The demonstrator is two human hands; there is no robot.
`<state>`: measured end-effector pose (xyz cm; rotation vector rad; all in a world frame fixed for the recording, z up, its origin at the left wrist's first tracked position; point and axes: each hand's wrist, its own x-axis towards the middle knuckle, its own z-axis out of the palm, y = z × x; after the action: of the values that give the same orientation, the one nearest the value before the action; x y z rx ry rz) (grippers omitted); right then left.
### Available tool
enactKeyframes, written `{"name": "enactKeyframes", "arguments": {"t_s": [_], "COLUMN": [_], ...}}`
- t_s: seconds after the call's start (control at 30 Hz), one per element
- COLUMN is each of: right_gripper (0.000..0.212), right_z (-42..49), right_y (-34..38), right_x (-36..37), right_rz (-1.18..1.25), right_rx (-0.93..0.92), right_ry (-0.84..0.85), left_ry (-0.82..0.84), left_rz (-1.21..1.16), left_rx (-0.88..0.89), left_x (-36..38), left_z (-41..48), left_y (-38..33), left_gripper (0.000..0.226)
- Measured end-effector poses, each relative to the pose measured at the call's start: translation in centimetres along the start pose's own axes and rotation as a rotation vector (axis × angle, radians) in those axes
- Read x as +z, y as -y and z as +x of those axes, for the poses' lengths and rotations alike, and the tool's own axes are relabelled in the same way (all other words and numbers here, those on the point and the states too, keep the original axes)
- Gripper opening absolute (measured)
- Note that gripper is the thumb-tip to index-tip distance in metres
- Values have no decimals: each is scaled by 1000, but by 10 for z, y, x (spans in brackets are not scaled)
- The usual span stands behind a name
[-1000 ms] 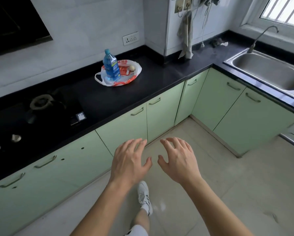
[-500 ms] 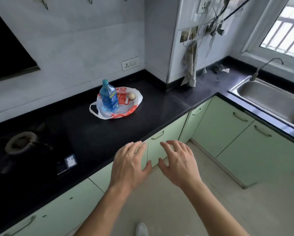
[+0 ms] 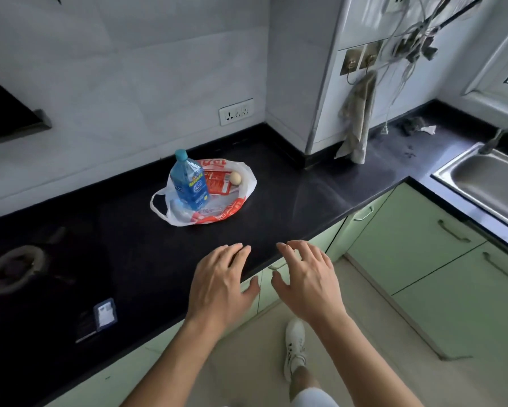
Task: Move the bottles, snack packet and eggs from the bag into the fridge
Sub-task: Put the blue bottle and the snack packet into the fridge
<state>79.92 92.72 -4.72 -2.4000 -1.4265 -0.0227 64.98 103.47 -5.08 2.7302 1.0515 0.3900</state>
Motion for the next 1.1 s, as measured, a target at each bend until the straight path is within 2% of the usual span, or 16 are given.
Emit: {"name": "enactKeyframes", "arguments": {"t_s": [0.17, 0.47, 0.77, 1.1], "right_gripper": [50, 49, 50, 52], "right_z": [70, 194, 247, 268], "right_y": [-26, -55, -38, -12], "right_x": [15, 15, 36, 52], "right_rz": [44, 99, 144, 176], "right_rx": [-91, -290, -441, -485], "right_ry": [-1, 77, 173, 206], "left_ry": [-33, -30, -67, -95], "left_rz": [40, 131, 153, 133], "left_rx": [-66, -301, -521, -607], "left_x": [12, 13, 10, 6], "left_z": [56, 139, 140, 128], "left_y": [2, -4, 12, 53], "left_gripper": [60, 60, 55, 52]}}
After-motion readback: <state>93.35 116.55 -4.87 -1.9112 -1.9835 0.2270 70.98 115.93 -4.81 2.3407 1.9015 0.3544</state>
